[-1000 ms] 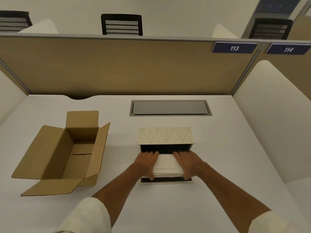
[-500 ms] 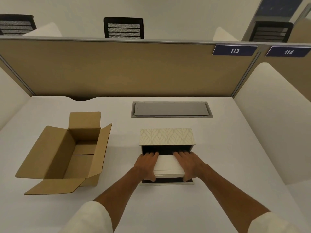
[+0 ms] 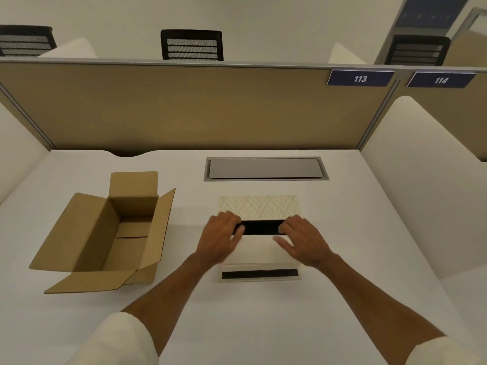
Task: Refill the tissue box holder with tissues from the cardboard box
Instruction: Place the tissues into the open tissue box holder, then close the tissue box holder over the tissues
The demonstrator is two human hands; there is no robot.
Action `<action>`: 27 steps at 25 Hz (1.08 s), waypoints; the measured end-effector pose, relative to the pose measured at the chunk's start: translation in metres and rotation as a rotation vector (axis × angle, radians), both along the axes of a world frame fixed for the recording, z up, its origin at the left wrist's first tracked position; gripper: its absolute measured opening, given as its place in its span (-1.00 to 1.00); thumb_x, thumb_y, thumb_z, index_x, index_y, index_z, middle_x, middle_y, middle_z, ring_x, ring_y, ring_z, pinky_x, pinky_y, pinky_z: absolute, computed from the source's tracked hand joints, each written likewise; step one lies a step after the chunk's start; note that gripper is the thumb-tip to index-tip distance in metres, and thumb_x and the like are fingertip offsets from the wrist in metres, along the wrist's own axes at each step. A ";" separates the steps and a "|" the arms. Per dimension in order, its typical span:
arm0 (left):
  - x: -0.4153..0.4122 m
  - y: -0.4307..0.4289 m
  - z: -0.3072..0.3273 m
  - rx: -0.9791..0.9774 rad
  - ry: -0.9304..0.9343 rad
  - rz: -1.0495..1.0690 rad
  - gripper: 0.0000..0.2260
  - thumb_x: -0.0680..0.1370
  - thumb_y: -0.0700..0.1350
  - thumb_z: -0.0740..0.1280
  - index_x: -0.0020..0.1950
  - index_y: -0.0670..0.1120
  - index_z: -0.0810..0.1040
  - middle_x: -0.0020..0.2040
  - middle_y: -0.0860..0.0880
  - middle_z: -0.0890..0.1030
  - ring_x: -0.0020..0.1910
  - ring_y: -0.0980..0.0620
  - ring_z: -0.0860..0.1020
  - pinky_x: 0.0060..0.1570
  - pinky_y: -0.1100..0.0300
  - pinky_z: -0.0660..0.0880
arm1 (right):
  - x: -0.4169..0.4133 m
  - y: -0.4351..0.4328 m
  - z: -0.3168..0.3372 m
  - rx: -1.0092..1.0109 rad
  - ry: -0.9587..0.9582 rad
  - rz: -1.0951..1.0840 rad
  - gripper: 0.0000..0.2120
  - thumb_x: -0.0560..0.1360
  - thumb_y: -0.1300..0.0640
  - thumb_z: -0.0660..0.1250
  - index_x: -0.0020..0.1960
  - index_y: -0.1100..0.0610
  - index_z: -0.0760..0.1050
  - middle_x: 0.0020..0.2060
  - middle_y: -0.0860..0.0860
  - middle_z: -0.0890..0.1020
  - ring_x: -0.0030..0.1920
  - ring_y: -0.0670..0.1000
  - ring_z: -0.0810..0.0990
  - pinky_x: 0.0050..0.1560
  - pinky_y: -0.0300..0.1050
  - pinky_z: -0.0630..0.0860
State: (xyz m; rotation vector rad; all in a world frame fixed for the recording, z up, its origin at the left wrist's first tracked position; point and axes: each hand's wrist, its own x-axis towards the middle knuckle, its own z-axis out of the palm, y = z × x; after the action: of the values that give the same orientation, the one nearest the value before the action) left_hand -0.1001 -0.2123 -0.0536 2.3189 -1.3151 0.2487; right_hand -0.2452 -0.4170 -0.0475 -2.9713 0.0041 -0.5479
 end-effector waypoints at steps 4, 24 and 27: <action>0.038 -0.006 0.025 -0.206 0.393 0.423 -0.78 0.63 -0.09 0.16 0.02 -0.21 0.51 -0.05 -0.13 0.55 -0.09 -0.01 0.48 -0.12 0.17 0.42 | 0.015 -0.014 0.019 0.349 -0.158 -0.351 -0.78 0.58 0.08 0.19 -0.11 0.20 0.49 -0.21 0.06 0.54 -0.17 0.02 0.46 -0.22 -0.12 0.44; 0.031 -0.005 0.029 -0.198 1.060 0.706 -0.83 0.57 -0.11 0.30 -0.14 -0.18 0.48 -0.07 -0.17 0.58 -0.02 -0.17 0.62 -0.05 0.05 0.56 | 0.021 -0.032 0.019 1.049 0.275 -0.813 -0.84 0.53 0.15 0.30 -0.17 0.19 0.41 -0.18 0.14 0.54 -0.14 0.12 0.54 -0.08 0.01 0.53; 0.022 -0.003 0.030 -0.219 1.150 0.726 -0.76 0.59 -0.01 0.27 -0.07 -0.19 0.46 -0.02 -0.16 0.54 -0.02 -0.12 0.55 0.00 0.02 0.52 | 0.013 -0.031 0.022 1.128 0.325 -0.818 -0.79 0.54 0.13 0.29 -0.22 0.18 0.35 -0.21 0.13 0.47 -0.20 0.08 0.44 -0.14 -0.03 0.45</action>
State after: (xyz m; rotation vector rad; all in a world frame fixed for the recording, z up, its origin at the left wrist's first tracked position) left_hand -0.0786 -0.2154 -0.0239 2.0333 0.1082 -0.6135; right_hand -0.2321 -0.4480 -0.0258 -1.7929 1.1484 -0.0297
